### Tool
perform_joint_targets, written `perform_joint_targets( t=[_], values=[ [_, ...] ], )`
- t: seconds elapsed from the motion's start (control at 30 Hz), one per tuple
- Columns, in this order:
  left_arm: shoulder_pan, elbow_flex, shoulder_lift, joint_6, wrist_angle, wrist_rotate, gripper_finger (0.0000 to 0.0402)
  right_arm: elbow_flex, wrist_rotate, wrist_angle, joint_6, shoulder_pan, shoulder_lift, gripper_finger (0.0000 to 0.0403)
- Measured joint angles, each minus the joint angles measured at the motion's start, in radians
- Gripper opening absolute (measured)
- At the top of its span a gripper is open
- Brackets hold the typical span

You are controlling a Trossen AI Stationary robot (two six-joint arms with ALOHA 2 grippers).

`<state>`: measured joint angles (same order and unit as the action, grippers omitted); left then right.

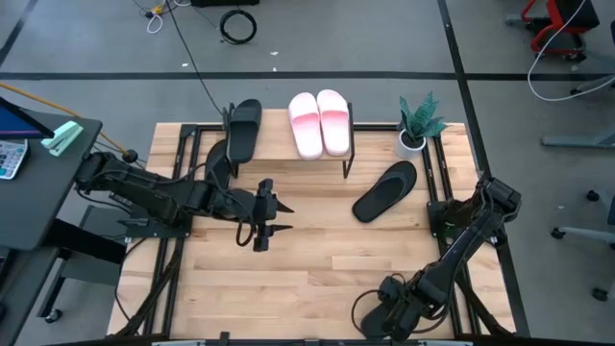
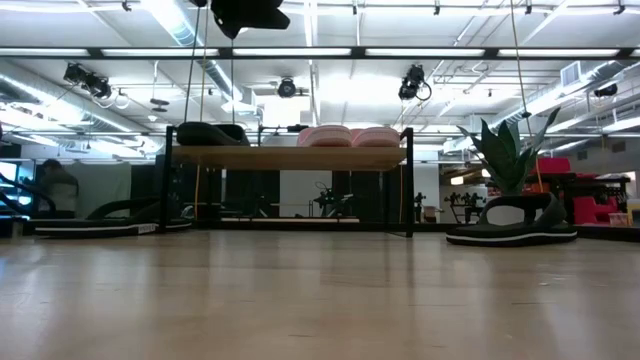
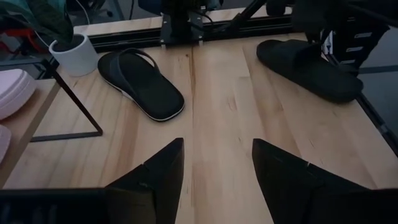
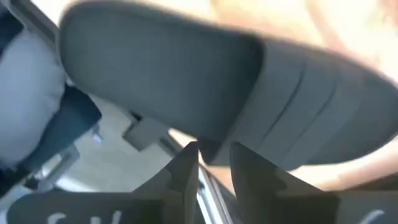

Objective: Pick and place slides into the shelf
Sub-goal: Align the black slide on the shelf with the other black slide

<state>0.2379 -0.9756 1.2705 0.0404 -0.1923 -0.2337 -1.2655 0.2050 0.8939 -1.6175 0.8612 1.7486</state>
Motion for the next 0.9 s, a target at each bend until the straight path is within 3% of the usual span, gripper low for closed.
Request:
perform_joint_targets(
  t=[0.63, 0.9],
  values=[
    [0.0, 0.0, 0.0, -0.001, -0.008, 0.0, 0.0197, 0.01, -0.087, 0.047, 0.044, -0.018, -0.01, 0.0187],
    [0.0, 0.001, 0.0, -0.001, -0.008, 0.0, 0.0192, 0.059, -0.09, 0.143, 0.033, -0.014, -0.009, 0.0193]
  ],
)
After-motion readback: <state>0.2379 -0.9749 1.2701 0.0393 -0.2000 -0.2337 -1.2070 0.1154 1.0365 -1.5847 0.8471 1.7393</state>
